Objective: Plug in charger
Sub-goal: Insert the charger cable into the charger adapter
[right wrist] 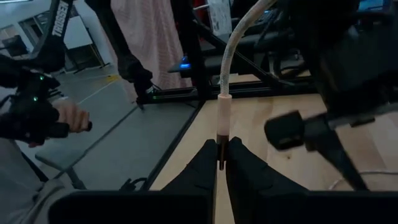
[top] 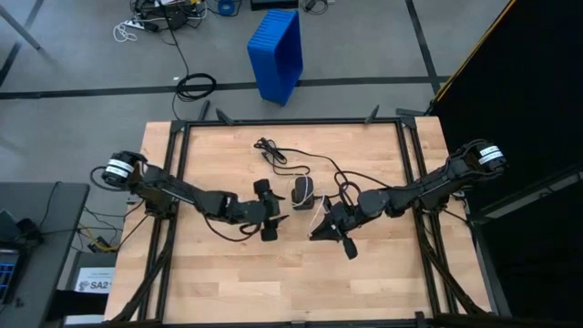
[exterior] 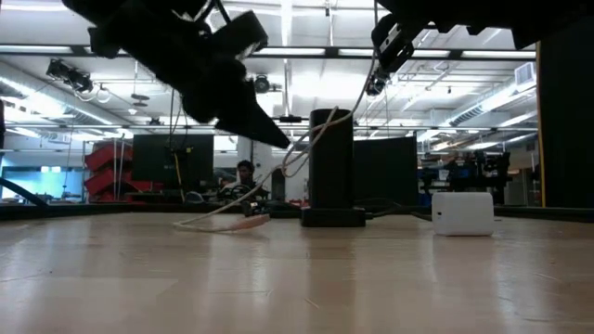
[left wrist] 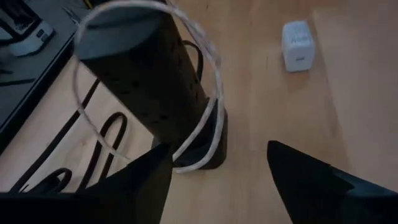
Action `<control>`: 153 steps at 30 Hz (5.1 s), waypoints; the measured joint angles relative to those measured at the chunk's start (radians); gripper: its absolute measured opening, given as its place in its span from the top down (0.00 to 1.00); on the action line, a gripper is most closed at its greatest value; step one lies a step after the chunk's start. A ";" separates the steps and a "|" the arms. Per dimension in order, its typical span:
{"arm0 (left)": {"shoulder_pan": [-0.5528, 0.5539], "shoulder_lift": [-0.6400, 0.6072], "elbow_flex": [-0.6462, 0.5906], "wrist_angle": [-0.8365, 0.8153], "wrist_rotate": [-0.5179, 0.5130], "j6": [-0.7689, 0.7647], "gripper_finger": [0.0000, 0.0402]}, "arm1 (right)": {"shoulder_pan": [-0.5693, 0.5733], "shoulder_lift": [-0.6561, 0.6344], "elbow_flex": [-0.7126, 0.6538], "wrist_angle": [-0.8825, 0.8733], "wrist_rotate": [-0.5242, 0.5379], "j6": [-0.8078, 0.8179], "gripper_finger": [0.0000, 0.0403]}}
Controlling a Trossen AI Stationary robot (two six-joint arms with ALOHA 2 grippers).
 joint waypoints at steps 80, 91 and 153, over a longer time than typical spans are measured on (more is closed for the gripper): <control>-0.138 -0.167 -0.357 0.107 -1.086 0.255 0.77 | -0.055 -0.001 0.001 -0.612 0.079 0.204 1.00; 0.022 -0.175 -0.338 0.249 -0.904 0.493 0.70 | -0.064 0.000 0.001 -0.619 0.079 0.209 1.00; -0.196 -0.163 0.082 -0.035 0.038 0.042 0.36 | -0.004 0.261 0.318 -0.703 0.148 0.108 1.00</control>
